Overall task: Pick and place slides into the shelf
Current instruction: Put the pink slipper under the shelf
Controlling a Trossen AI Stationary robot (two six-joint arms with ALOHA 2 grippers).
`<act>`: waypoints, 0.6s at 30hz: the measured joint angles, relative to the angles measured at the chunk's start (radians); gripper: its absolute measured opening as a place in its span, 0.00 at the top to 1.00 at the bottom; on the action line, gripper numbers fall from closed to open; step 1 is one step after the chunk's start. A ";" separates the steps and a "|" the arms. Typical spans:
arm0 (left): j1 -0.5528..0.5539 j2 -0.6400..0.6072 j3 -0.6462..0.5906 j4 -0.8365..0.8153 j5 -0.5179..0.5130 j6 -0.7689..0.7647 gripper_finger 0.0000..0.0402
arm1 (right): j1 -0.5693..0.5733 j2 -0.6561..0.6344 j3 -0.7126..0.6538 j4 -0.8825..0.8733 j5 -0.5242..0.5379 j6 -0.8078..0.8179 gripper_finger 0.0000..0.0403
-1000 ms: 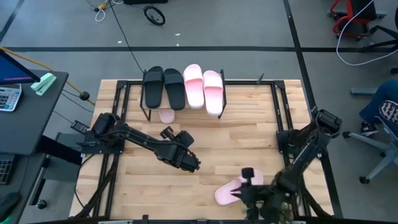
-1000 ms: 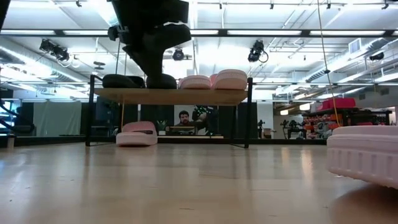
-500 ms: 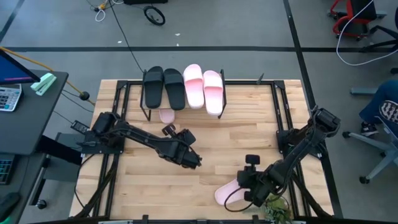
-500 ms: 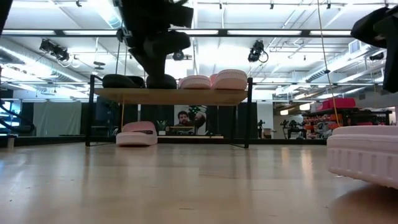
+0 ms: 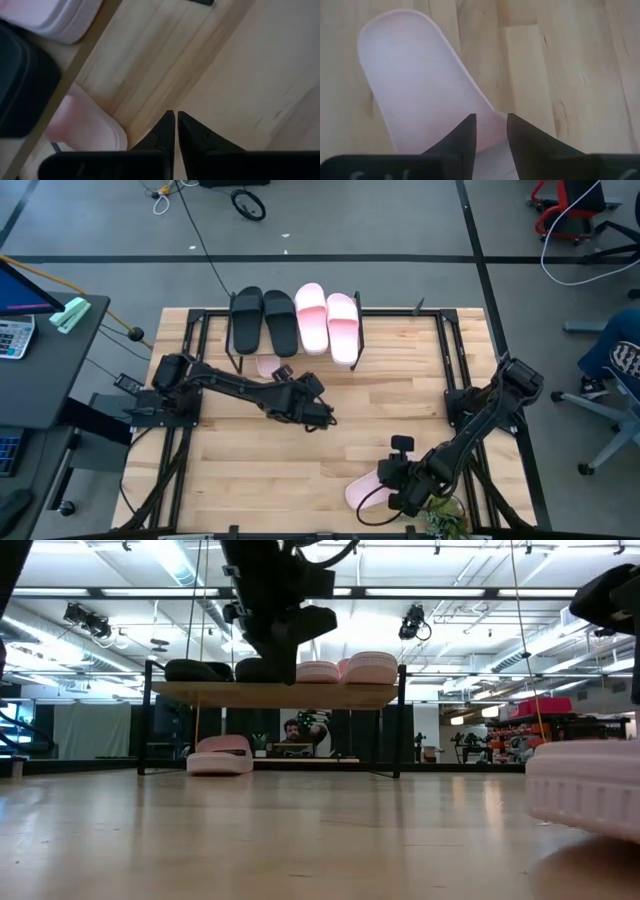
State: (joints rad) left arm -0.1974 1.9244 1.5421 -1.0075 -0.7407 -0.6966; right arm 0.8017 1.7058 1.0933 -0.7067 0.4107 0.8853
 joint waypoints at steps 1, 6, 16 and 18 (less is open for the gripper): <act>0.004 0.000 0.000 0.010 0.000 0.011 0.94 | 0.000 0.008 0.001 -0.011 0.002 -0.005 0.71; 0.011 0.000 0.000 0.020 0.000 0.040 0.98 | 0.000 0.024 0.003 -0.053 0.058 -0.029 0.72; 0.011 0.000 0.000 0.020 0.000 0.054 0.94 | 0.000 0.020 0.000 -0.203 0.024 -0.007 0.73; 0.009 0.000 0.000 0.020 0.000 0.054 0.94 | 0.007 0.020 0.000 -0.251 0.010 -0.006 0.73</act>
State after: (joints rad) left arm -0.1885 1.9240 1.5421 -0.9874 -0.7403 -0.6426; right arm 0.8084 1.7260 1.0930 -0.9580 0.4207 0.8791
